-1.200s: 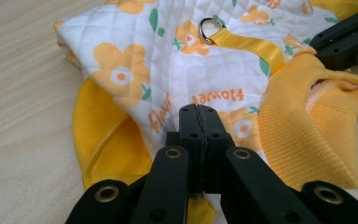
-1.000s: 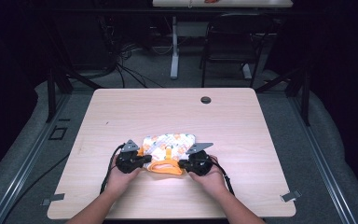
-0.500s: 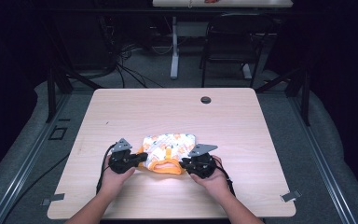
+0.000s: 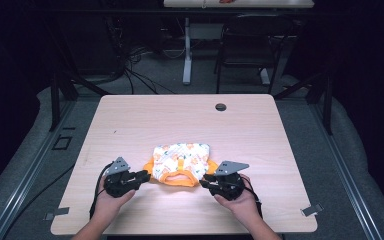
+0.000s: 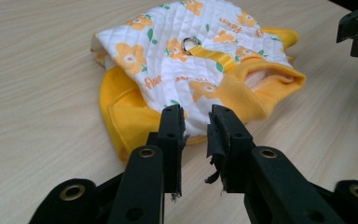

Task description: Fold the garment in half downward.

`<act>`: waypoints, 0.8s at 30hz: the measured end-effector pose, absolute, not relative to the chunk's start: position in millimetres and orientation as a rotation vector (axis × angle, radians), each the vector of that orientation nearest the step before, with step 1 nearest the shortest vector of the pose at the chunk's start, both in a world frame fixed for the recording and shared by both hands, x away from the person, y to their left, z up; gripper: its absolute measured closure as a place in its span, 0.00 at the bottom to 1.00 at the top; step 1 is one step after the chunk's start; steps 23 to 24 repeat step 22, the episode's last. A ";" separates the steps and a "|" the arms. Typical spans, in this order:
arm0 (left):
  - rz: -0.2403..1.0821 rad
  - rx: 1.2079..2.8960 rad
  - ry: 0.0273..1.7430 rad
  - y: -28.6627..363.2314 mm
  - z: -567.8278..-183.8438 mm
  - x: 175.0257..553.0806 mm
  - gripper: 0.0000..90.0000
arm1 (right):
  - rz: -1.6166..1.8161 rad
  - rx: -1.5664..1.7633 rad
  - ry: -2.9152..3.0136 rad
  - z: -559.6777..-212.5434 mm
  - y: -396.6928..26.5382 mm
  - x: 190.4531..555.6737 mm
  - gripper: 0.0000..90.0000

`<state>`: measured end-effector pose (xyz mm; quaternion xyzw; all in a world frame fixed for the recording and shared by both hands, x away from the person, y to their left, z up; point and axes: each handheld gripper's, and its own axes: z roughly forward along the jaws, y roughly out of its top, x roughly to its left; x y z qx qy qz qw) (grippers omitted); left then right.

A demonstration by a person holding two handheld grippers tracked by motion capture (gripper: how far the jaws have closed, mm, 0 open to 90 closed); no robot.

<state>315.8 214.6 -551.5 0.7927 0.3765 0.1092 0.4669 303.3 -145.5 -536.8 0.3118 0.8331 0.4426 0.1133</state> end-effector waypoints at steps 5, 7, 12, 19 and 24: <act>0.287 1.921 0.968 227.5 -555.7 305.5 0.75 | 1.264 0.937 2.450 -540.3 -157.2 295.3 0.78; 0.296 1.928 0.976 232.9 -558.2 302.3 0.74 | 1.269 0.955 2.460 -542.0 -161.6 292.7 0.78; 0.304 1.919 1.011 243.5 -563.8 300.7 0.73 | 1.257 0.994 2.439 -550.2 -169.3 290.2 0.74; 0.368 1.953 1.002 244.1 -569.3 300.3 0.69 | 1.276 1.041 2.455 -562.5 -168.3 294.2 0.73; 0.378 1.984 0.981 238.5 -572.3 299.7 0.64 | 1.229 1.018 2.452 -565.0 -163.6 292.8 0.71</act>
